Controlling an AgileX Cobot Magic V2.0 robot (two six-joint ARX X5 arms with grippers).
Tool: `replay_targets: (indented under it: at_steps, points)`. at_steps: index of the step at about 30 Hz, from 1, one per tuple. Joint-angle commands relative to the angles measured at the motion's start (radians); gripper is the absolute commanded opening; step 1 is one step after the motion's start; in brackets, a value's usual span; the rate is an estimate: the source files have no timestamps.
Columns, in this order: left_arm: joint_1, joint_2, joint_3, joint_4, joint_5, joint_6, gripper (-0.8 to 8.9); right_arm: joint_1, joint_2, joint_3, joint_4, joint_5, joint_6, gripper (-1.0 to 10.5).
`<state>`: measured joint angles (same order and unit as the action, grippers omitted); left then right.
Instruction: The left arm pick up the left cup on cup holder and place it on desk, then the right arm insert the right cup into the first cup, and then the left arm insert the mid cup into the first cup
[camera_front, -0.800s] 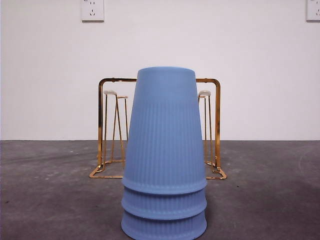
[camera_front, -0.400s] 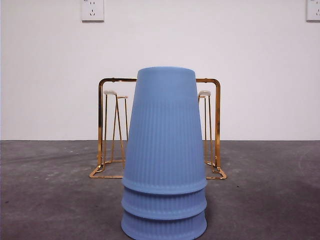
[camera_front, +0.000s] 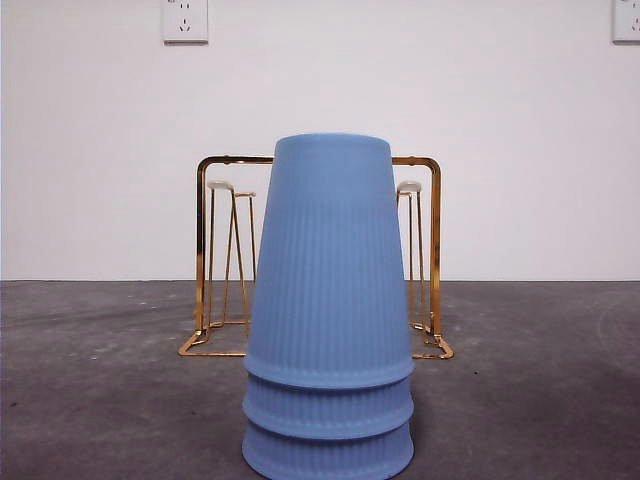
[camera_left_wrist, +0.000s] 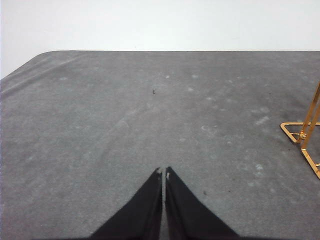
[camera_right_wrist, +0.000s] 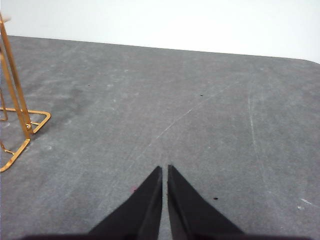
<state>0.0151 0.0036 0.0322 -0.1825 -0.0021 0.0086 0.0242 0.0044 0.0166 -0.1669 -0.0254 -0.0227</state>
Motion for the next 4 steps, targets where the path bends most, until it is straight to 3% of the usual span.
replay_targets:
  at_steps: [1,4]
  points:
    - [0.0,0.0,-0.02,-0.006,-0.002,0.006,0.08,0.0,-0.001,-0.005,0.013,-0.001,-0.005,0.1]
    - [0.0,0.0,-0.02,-0.006,-0.002,0.006,0.08,0.0,-0.001,-0.005,0.013,-0.001,-0.005,0.1]
